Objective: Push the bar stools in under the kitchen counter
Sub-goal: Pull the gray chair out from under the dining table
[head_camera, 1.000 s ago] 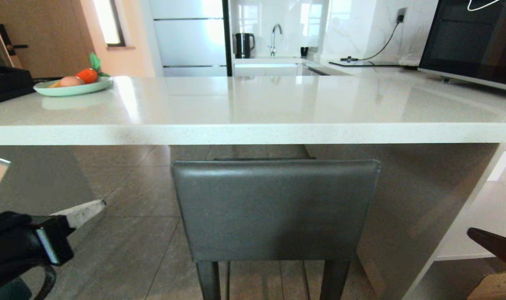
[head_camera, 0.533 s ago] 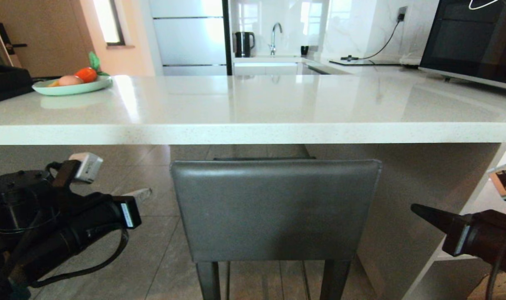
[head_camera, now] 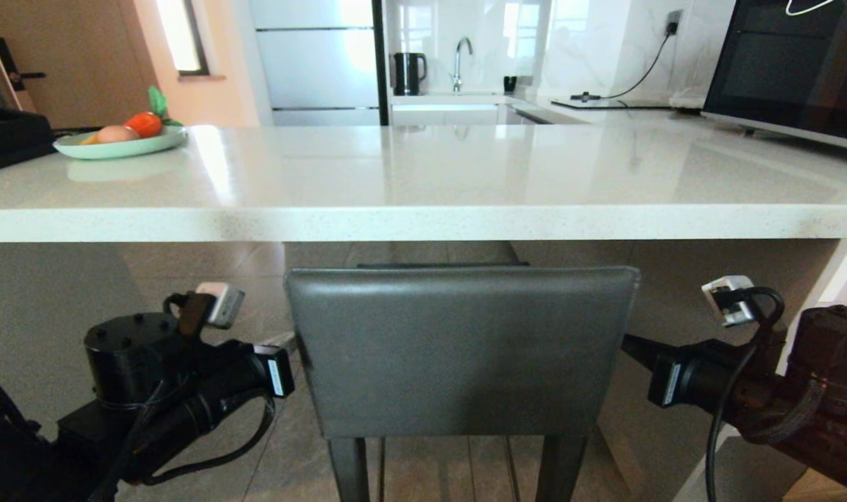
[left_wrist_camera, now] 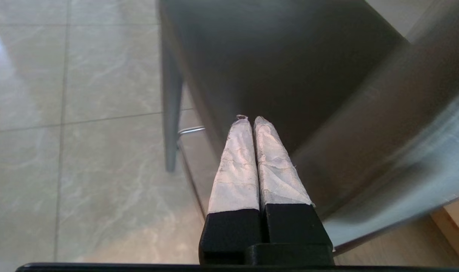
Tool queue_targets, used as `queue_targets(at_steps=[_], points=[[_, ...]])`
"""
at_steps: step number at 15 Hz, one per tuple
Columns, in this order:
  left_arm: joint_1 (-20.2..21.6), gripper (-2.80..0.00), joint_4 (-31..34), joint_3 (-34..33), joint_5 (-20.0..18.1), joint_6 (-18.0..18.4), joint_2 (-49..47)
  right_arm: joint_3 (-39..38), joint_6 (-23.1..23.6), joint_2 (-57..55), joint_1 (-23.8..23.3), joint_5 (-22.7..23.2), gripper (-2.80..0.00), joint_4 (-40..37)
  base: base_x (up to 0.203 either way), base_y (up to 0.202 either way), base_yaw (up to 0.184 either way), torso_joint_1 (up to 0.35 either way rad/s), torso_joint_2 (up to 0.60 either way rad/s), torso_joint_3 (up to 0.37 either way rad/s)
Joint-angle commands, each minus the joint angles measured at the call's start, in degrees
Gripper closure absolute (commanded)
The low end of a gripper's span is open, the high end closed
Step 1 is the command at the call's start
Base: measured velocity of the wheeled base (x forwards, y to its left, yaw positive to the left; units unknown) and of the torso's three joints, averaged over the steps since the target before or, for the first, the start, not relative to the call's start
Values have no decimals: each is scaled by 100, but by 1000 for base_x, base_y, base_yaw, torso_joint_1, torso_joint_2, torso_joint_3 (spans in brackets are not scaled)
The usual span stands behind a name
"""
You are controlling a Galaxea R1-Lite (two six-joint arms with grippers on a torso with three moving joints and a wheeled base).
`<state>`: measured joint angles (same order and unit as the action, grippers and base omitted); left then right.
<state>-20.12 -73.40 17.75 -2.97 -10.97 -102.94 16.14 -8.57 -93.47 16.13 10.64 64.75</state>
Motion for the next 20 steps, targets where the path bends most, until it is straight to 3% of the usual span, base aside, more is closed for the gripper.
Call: queue_targets(at_steps=[1,5,18,20], points=[[-142,0,-414,-135,72,-11,-472,22,-12,-550,228,-171,0,377,0,0,0,0,0,0],[-42,0,-509,-96,81,-15,-613,96,-22,-1012,232,-456,0,1083,0,0,0,0,0,0],[-708,0,-509,120,166,-81,-635,-114,-39,-695,1164,-822,0,1092,0,0,0,0,0,0],[-830,0,-522,-59,167,-92,-577,-201,-67,-655,1270,-1100,0,1092,0,0,0,0,0,0]])
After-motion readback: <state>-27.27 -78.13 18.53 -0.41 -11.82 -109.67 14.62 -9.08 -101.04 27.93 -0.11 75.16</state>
